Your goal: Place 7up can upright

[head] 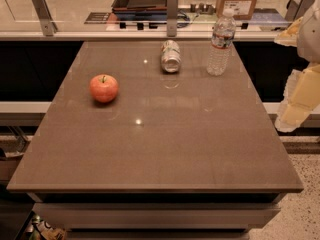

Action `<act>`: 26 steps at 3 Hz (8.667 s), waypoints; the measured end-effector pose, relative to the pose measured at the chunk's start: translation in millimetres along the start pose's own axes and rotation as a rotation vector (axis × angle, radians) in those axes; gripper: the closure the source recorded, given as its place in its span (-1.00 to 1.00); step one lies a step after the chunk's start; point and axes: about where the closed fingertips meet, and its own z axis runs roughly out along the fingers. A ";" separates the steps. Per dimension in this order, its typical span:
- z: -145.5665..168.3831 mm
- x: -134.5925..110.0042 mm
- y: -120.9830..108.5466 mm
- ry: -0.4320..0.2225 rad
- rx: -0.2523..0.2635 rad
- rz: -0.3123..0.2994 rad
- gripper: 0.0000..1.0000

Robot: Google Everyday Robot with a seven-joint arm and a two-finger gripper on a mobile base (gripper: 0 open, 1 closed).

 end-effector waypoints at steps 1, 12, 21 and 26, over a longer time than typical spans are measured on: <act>0.0 0.0 0.0 0.000 0.000 0.000 -1.00; 23.0 -146.6 -105.5 -0.016 0.106 0.801 -1.00; 157.1 -206.0 -224.1 0.106 0.087 1.013 -1.00; 220.9 -210.7 -220.0 0.184 0.020 1.077 -1.00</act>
Offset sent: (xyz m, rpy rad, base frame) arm 0.0097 0.0095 0.0097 0.0484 0.0169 -0.0393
